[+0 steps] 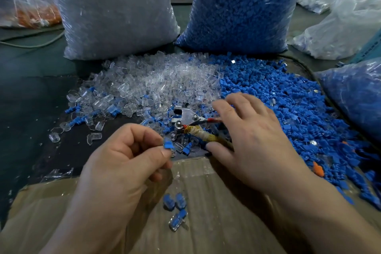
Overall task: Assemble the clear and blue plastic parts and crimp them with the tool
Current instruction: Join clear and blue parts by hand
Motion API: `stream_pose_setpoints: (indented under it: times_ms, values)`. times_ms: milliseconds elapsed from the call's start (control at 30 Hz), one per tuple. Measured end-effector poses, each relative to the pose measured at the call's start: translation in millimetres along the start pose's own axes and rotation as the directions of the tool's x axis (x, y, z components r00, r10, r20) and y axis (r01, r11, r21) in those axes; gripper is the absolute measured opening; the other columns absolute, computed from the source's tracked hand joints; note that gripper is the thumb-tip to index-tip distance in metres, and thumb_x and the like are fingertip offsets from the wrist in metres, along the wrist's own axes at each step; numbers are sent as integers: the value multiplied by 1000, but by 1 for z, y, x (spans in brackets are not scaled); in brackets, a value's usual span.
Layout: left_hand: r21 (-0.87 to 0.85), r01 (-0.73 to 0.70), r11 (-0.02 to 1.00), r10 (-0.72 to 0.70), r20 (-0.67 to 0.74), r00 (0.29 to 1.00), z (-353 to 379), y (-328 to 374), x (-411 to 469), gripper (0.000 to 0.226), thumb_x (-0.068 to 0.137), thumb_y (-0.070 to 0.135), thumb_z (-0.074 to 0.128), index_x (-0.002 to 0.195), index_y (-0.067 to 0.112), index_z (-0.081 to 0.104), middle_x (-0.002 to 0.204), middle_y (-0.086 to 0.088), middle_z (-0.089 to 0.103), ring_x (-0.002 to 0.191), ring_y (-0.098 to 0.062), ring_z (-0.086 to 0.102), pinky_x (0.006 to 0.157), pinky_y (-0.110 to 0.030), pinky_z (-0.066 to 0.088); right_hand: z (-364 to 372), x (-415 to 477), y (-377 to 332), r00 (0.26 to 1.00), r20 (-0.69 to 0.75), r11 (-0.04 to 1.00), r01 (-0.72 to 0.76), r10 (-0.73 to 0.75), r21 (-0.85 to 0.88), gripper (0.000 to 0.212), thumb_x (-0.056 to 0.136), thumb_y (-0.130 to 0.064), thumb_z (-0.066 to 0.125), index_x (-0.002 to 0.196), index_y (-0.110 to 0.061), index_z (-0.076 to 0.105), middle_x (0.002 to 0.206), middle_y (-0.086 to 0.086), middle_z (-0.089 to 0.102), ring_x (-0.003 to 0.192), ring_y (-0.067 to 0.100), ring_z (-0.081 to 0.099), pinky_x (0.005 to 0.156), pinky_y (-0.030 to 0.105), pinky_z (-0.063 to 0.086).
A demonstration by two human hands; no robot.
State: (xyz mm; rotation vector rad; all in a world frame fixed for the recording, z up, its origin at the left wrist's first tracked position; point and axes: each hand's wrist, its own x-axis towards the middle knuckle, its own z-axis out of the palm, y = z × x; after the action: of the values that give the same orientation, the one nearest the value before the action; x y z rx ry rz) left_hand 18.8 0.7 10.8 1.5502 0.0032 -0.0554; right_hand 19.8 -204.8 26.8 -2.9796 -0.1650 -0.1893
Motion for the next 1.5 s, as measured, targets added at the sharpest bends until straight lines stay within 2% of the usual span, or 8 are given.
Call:
stream_pose_setpoints:
  times_ms: [100,300,500,667,967,1200,1333,1500]
  values:
    - [-92,46,995,-43,33,999,-1,1,2,25,45,30,77,70,25,74,63,-10,68,55,-16,65,43,-20,49,7,5,7,994,110,995,-15,26,-96,72,85,-68,45,144,-32,25,147,-2,34,133,26,28,110,43,27]
    - [-116,77,990,-73,40,997,-6,0,5,17,54,19,74,70,25,74,66,-11,69,59,-18,65,45,-20,50,6,10,-1,997,73,993,-10,19,-121,58,82,-58,52,133,-32,41,127,-5,51,110,25,41,91,44,37]
    - [-142,120,983,-118,20,993,-6,2,6,15,58,15,73,71,24,74,67,-9,69,59,-20,63,44,-23,50,-4,9,0,998,-41,999,-43,44,23,50,74,-49,48,119,-28,52,102,-7,52,94,17,37,83,36,38]
    - [-196,121,973,-119,19,993,-6,11,4,14,61,12,69,68,24,73,67,-12,68,53,-20,60,41,-24,50,-16,-4,-5,983,-170,971,101,-64,217,56,75,-44,44,127,-23,51,108,-12,51,87,9,47,70,19,39]
    - [-81,-22,996,23,5,1000,-12,10,3,20,58,26,71,77,25,73,80,-13,72,63,-18,67,55,-34,58,-16,-12,-9,970,-82,936,241,-228,258,56,73,-45,47,124,-25,56,112,-8,55,97,16,57,74,40,53]
    - [30,-117,993,117,-14,993,-15,6,0,31,54,38,73,83,27,73,79,-10,70,67,-25,68,59,-39,64,-17,-13,-8,968,-27,944,249,-249,215,57,76,-49,45,128,-27,54,113,-10,56,97,13,56,75,30,50]
    - [32,-164,986,163,27,986,-14,5,0,20,60,31,71,80,29,72,74,-5,70,59,-14,65,51,-25,57,-15,-12,-10,964,-30,955,267,-266,129,56,80,-60,45,121,-25,61,100,-10,64,88,15,61,74,32,54]
    - [64,-165,984,164,18,986,-19,3,2,15,67,24,71,81,31,71,77,-4,70,62,-13,66,52,-24,56,-17,-10,-13,964,-19,954,266,-266,140,45,81,-62,42,104,-30,64,80,-17,58,72,8,55,63,22,41]
